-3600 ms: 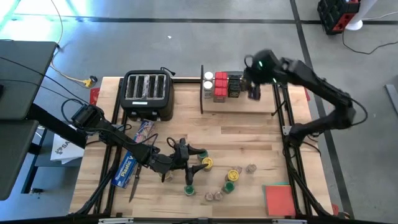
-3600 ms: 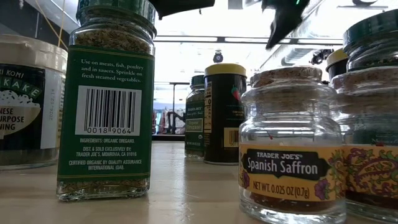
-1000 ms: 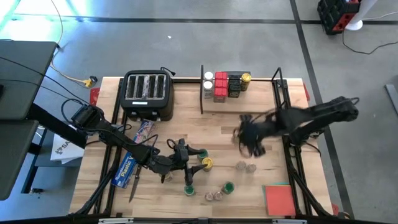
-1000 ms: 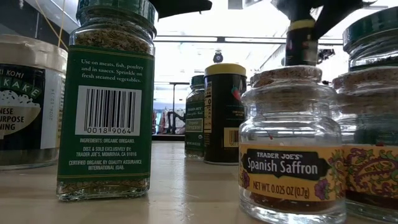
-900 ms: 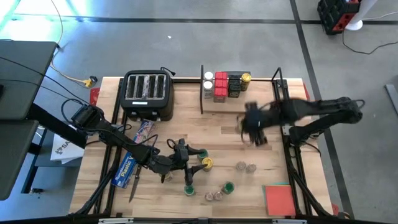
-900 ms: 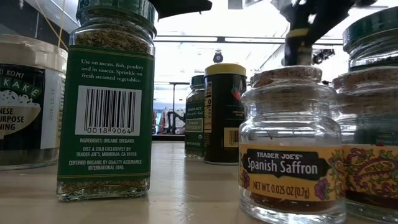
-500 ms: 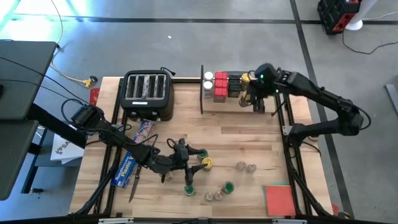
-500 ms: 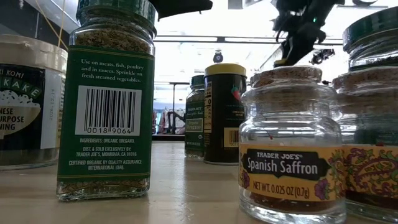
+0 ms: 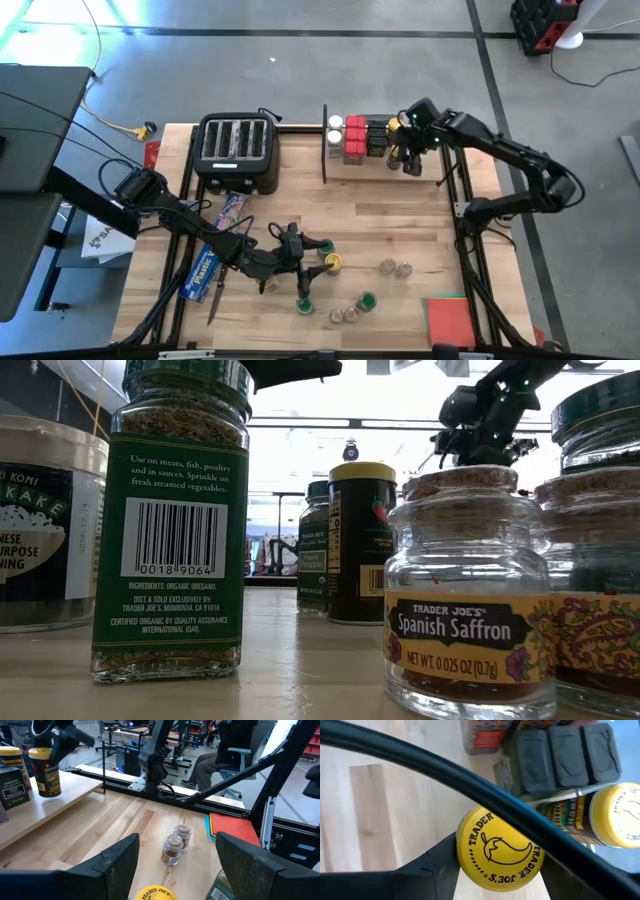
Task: Shelf spices
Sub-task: Put the right yellow seasoning bottle on the shelf aligned with the other yellow seasoning bottle
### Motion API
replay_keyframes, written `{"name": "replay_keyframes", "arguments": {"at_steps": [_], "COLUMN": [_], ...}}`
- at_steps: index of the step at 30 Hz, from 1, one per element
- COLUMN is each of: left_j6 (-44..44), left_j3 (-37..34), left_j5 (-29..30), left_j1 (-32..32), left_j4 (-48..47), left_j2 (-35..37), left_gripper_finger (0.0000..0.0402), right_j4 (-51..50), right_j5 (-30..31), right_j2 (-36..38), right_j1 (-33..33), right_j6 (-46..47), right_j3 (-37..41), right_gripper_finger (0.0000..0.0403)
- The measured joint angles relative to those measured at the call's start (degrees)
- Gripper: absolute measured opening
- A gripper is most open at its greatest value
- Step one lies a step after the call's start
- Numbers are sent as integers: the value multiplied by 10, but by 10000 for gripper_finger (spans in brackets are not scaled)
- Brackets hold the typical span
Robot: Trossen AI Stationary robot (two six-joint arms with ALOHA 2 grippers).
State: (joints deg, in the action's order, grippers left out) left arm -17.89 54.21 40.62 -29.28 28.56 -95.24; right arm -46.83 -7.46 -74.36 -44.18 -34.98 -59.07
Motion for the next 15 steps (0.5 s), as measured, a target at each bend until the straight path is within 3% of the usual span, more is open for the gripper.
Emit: {"name": "replay_keyframes", "arguments": {"at_steps": [15], "left_j6": [0], "left_j3": [0], "left_j5": [-6], "left_j1": [-1], "left_j4": [0], "left_j2": [0], "left_gripper_finger": [259], "right_j4": [49], "right_j5": [25], "right_j2": [-25], "right_j1": [-9], "right_j6": [-26], "right_j3": [0], "right_gripper_finger": [251]}}
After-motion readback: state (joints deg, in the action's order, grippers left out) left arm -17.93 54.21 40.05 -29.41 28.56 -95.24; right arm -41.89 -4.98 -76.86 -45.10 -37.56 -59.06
